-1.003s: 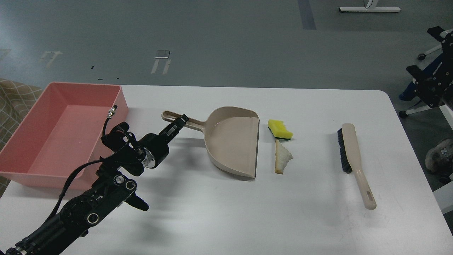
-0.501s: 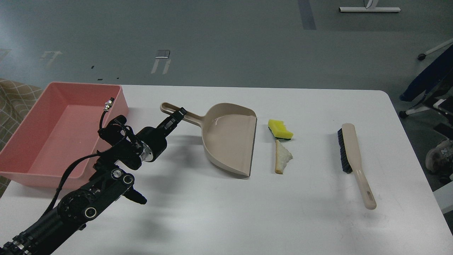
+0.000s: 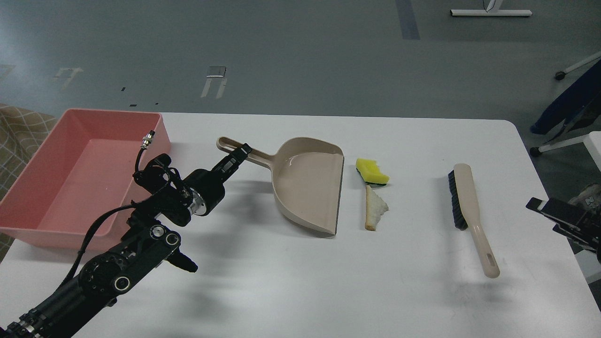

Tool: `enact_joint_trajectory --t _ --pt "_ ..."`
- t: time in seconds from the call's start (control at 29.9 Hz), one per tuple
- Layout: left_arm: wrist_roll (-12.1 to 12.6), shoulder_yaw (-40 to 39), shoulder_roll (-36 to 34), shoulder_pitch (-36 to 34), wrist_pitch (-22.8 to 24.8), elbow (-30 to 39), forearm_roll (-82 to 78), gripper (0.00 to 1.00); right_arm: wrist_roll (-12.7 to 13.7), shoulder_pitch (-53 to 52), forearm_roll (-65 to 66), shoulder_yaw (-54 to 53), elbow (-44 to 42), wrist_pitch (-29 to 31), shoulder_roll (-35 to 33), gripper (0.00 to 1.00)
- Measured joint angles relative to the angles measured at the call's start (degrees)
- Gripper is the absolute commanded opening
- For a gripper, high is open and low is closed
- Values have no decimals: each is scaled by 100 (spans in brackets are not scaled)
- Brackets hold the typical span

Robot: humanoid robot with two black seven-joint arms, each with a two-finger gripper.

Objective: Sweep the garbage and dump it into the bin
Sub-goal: 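Reach the right gripper to the brush handle and grasp it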

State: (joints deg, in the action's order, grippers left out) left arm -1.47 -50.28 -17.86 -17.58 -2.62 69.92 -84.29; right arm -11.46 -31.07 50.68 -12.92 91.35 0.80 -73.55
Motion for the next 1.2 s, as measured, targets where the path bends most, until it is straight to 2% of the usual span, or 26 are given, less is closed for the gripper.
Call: enact_joint_trajectory --t 0.23,0.6,1.2 --pt "-7 1 34 54 -1 29 0 0 511 -63 16 9 145 415 233 84" --pt "-12 -7 72 78 -1 64 -9 0 1012 -374 321 9 200 954 262 86" --pt "-90 -6 117 71 -1 66 -9 0 1460 -663 822 89 107 1116 1149 85"
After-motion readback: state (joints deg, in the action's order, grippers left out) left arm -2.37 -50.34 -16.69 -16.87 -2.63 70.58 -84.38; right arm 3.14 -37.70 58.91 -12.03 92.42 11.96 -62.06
